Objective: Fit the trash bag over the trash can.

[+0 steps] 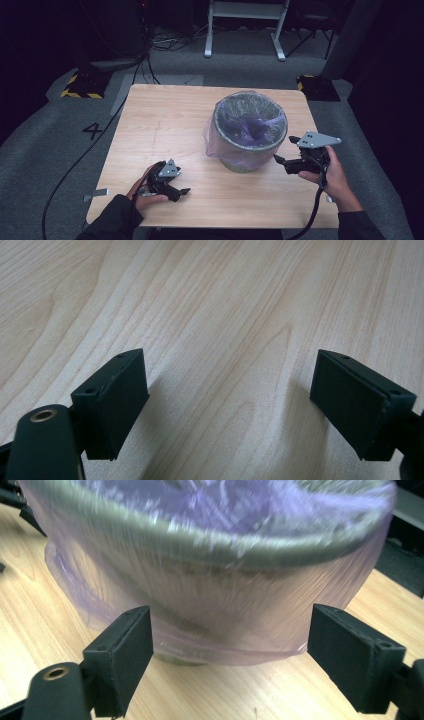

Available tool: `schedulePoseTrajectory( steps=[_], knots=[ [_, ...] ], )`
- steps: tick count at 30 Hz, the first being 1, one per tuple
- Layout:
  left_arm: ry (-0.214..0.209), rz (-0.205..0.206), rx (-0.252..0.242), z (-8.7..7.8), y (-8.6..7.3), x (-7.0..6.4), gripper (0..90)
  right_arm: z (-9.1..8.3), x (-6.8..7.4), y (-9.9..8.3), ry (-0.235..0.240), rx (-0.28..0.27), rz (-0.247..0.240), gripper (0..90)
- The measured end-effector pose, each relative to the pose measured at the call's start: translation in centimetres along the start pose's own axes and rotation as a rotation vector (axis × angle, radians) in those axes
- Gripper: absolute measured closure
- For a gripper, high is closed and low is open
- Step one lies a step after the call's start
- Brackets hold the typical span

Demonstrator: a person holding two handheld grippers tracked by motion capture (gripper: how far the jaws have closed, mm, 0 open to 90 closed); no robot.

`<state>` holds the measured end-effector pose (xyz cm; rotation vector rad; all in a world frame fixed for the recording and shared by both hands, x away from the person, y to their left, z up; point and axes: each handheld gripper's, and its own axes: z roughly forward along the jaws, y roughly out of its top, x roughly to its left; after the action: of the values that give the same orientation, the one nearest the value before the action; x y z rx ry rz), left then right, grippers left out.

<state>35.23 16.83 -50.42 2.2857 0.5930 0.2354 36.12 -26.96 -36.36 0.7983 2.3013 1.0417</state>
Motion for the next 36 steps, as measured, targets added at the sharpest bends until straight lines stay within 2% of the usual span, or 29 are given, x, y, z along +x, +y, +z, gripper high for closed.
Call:
schedulePoseTrajectory(
  steps=[9,12,16,26,36],
  knots=[
    [0.001,-0.001,0.0,0.0,0.0,0.0,15.0,1.2,0.4,-1.3,0.028,0.045,0.003,19.5],
    [0.0,0.0,0.0,0.0,0.0,0.0,15.0,1.5,0.6,-1.6,0.015,0.053,0.006,19.9],
    [0.0,-0.001,-0.001,0.0,0.0,0.0,15.0,2.0,0.9,-2.2,0.024,0.071,0.008,19.8],
    [0.0,0.0,-0.001,0.0,0.0,0.0,15.0,3.0,1.1,-4.0,0.009,0.123,0.021,19.0],
    [0.0,0.0,0.0,0.0,0.0,0.0,15.0,4.1,2.0,-6.1,-0.016,0.21,0.013,18.2]
  ],
)
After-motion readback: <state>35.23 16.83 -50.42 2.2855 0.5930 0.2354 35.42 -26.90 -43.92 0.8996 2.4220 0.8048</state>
